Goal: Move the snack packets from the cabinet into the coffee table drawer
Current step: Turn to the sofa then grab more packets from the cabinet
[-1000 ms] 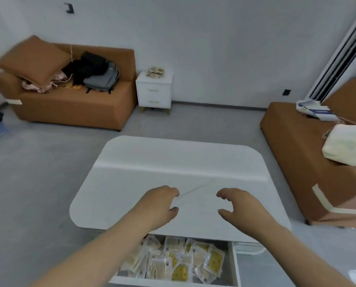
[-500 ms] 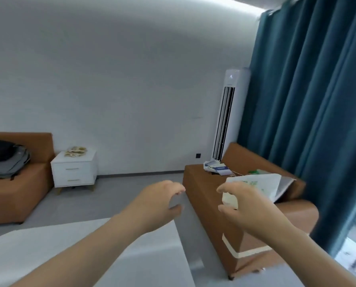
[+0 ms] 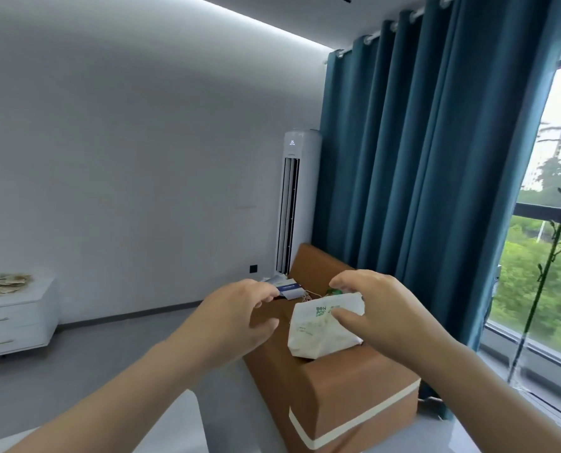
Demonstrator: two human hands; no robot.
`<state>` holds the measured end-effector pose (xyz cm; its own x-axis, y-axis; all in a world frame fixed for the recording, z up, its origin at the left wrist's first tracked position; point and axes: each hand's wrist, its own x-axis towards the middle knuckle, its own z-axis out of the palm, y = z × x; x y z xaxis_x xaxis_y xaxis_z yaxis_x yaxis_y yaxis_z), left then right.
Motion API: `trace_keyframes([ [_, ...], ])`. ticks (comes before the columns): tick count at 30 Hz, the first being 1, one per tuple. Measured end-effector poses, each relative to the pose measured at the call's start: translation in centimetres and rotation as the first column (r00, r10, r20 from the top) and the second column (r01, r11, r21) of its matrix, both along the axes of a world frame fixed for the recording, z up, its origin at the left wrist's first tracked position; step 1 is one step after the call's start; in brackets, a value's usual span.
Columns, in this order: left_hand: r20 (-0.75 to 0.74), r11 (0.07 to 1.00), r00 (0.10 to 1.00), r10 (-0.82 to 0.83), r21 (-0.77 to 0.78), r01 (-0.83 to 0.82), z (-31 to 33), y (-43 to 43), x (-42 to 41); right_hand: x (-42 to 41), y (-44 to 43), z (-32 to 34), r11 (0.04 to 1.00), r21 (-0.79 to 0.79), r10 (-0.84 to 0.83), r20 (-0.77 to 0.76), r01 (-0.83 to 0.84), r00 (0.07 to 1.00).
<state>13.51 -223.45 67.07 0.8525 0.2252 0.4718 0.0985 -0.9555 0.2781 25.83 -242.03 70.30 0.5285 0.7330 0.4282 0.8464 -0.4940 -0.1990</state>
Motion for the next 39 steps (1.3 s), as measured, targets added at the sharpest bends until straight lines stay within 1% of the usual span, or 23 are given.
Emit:
trace_keyframes([
  [3,0.021,1.000,1.000,-0.022,0.003,0.022,-0.3,1.8,4.5,3.7,1.9,0.4,1.000,0.002,0.005,0.011,-0.005,1.000],
  [7,0.047,0.999,0.999,-0.020,-0.031,0.021,-0.6,5.2,10.7,9.8,5.5,0.6,1.000,-0.010,0.009,0.008,-0.008,1.000],
  [13,0.019,0.999,1.000,-0.001,-0.042,0.002,-0.5,10.0,20.0,19.6,10.4,0.2,0.999,-0.040,-0.008,-0.016,0.007,1.000],
  [19,-0.018,0.999,0.999,0.036,-0.024,-0.036,-1.6,13.0,29.8,30.5,14.1,-0.9,0.999,-0.045,0.028,-0.036,-0.030,0.999],
  [25,-0.057,0.986,0.987,0.147,-0.070,-0.151,-2.8,16.0,39.1,41.9,19.0,-2.4,0.993,-0.033,0.112,-0.070,-0.114,0.991],
  [29,-0.080,0.968,0.968,0.236,-0.067,-0.242,-3.4,19.2,43.4,47.8,24.1,-3.0,0.980,-0.022,0.196,-0.079,-0.198,0.977],
  [31,-0.092,0.955,0.956,0.279,-0.079,-0.287,-3.6,21.1,44.7,49.9,26.9,-3.6,0.968,-0.025,0.246,-0.102,-0.250,0.964],
  [34,-0.096,0.935,0.934,0.343,-0.062,-0.350,-4.1,24.8,46.3,52.4,31.3,-4.3,0.945,-0.052,0.317,-0.092,-0.322,0.944],
  [39,-0.087,0.903,0.904,0.420,-0.058,-0.425,-5.2,32.9,48.4,55.6,40.9,-5.2,0.909,-0.052,0.408,-0.090,-0.414,0.908],
])
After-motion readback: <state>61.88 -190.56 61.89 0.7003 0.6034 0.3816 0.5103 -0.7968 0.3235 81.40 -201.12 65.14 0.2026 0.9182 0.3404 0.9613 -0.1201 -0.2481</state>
